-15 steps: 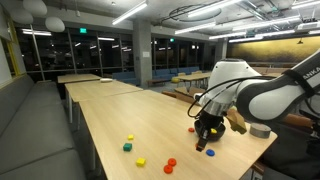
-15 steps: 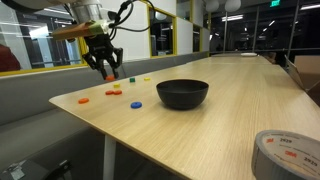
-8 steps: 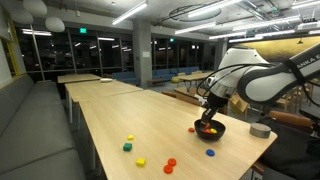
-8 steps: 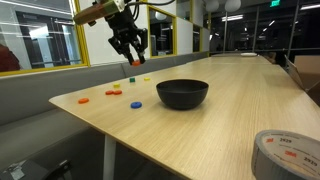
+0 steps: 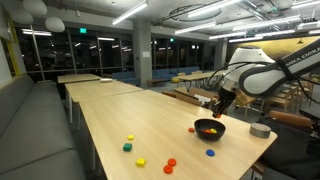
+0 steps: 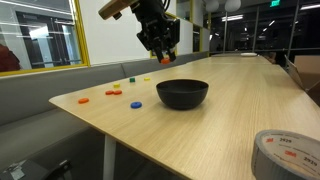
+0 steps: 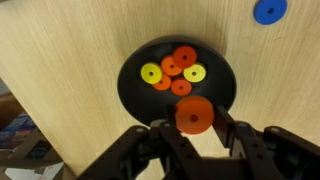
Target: Place three orange rings and one blue ring inside the black bowl
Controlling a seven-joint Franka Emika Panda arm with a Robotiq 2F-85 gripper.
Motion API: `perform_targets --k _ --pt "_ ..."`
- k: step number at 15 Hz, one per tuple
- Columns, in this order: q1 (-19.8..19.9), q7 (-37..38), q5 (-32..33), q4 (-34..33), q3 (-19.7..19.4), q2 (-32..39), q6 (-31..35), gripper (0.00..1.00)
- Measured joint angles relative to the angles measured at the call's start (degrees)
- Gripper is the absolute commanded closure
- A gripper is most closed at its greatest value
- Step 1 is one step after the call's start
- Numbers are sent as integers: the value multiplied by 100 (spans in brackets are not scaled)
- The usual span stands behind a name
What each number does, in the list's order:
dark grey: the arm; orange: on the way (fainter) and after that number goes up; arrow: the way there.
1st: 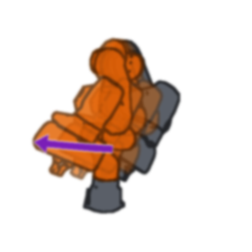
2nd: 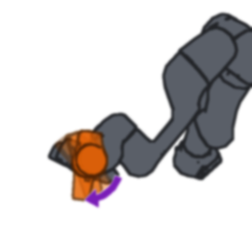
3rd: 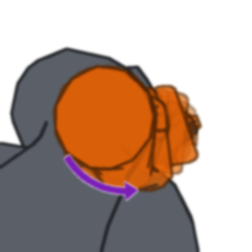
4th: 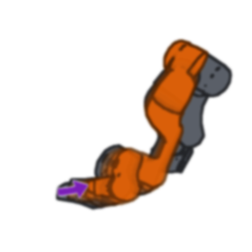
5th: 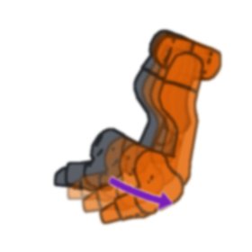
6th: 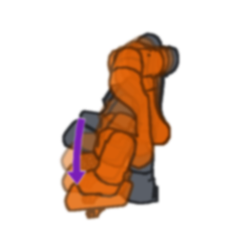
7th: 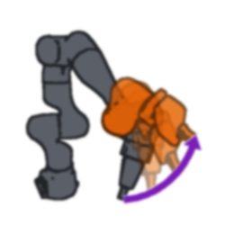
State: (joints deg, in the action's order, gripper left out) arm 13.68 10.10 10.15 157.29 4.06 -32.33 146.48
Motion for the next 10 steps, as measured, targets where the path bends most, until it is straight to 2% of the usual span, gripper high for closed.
perform_targets --k 4,10 --pt "262 -23 14 35 -376 165 27 73" --pt "234 -153 -30 65 -765 698 337 73"
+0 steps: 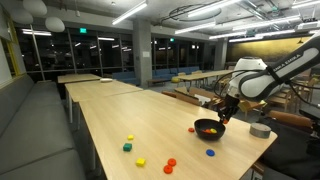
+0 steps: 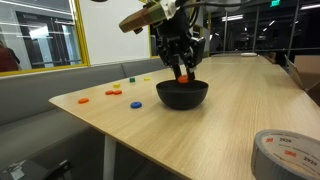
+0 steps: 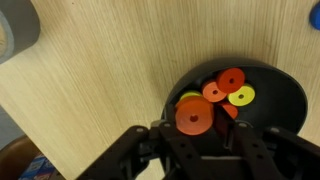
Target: Place three orange rings and one blue ring inside the black bowl
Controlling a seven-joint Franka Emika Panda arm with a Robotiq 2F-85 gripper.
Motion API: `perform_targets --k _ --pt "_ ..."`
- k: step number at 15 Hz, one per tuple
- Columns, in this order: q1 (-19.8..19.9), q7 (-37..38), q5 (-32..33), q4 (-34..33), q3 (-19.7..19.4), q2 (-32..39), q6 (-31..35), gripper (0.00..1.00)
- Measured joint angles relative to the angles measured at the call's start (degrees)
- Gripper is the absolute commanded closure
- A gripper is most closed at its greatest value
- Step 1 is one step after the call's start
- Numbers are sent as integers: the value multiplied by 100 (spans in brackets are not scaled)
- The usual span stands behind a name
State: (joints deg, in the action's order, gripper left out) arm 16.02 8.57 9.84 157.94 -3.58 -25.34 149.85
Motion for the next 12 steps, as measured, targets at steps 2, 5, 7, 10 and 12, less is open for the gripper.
perform_targets --k 2,5,7,10,12 --pt "-59 -33 -36 -14 -30 173 108 73" --pt "-166 -77 -89 -76 -45 407 249 73" --pt "-236 -117 -165 -172 -53 558 284 73" --pt "-332 -191 -302 -358 -83 768 292 25" --pt "-386 -236 -408 -464 -106 891 289 12"
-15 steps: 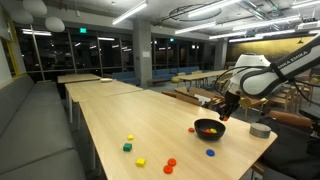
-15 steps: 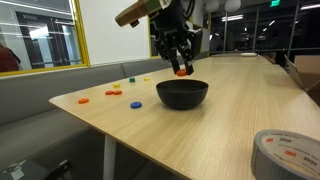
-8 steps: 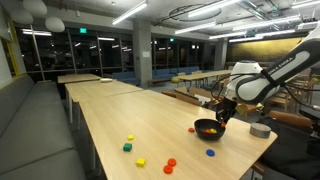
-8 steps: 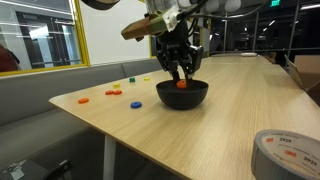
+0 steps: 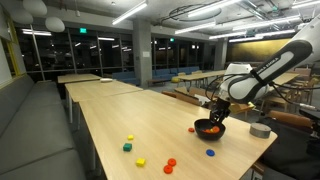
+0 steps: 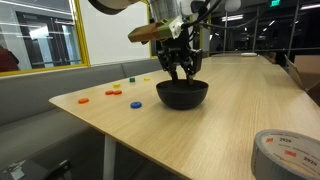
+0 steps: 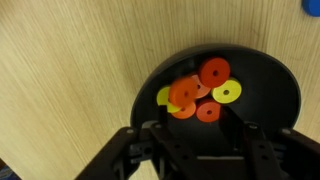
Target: Place three orange rings and one blue ring inside the black bowl
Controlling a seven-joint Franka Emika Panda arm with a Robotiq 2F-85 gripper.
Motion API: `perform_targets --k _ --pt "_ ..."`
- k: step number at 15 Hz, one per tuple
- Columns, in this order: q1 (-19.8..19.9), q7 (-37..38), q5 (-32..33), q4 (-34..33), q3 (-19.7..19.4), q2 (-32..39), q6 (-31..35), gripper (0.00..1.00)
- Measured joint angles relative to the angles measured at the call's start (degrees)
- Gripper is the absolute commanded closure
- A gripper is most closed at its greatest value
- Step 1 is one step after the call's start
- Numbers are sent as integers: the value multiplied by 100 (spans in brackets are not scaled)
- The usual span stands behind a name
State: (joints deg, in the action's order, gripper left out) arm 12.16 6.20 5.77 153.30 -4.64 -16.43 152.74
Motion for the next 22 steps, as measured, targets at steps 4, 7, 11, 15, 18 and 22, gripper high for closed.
perform_targets --k 4,7,11,15,18,22 --pt "-119 -29 -145 -60 -11 94 -15 0" --pt "-277 57 -249 -10 71 53 -30 0" --pt "-563 575 -307 243 452 -135 -35 0" --pt "-905 1254 -391 420 989 -293 -62 0" --pt "-1083 1689 -430 426 1317 -289 -83 0" --pt "-1127 2005 -431 465 1481 -198 -125 0"
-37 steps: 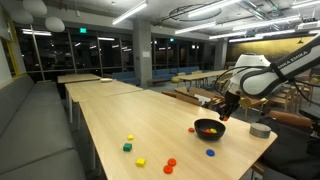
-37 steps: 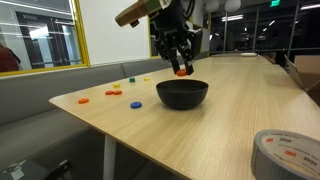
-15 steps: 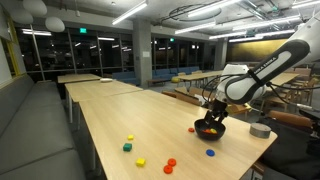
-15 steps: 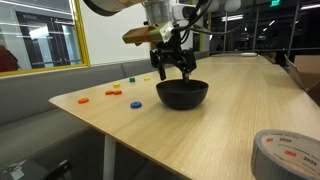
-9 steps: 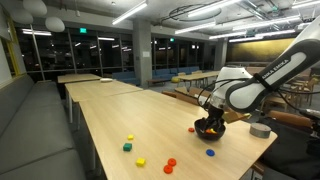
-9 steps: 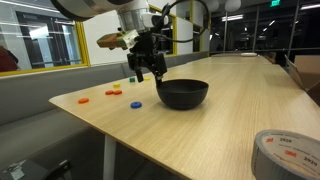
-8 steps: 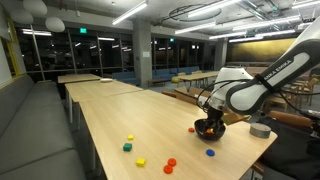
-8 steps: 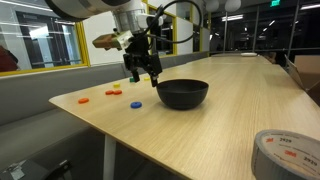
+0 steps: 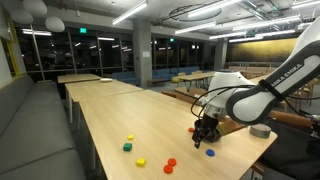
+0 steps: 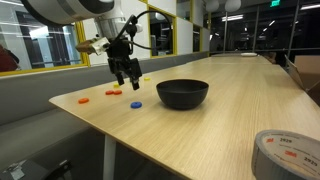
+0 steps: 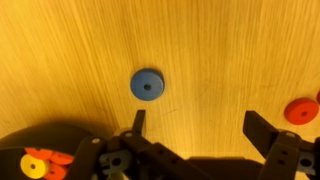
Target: Place three orange rings and one blue ring inside the black bowl
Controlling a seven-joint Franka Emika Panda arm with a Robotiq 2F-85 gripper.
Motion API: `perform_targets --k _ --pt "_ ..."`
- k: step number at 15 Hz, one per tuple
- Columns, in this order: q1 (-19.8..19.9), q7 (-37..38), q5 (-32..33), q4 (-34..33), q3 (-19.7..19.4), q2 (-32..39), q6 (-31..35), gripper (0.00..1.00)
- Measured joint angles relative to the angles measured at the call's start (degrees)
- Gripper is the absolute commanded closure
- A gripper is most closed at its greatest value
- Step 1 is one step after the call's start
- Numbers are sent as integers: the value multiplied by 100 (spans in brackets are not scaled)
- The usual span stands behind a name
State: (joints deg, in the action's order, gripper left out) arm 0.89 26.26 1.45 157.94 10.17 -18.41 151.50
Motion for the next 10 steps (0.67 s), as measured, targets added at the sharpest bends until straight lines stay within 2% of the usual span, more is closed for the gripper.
perform_targets --k 10 --pt "165 91 0 10 -161 432 -64 0"
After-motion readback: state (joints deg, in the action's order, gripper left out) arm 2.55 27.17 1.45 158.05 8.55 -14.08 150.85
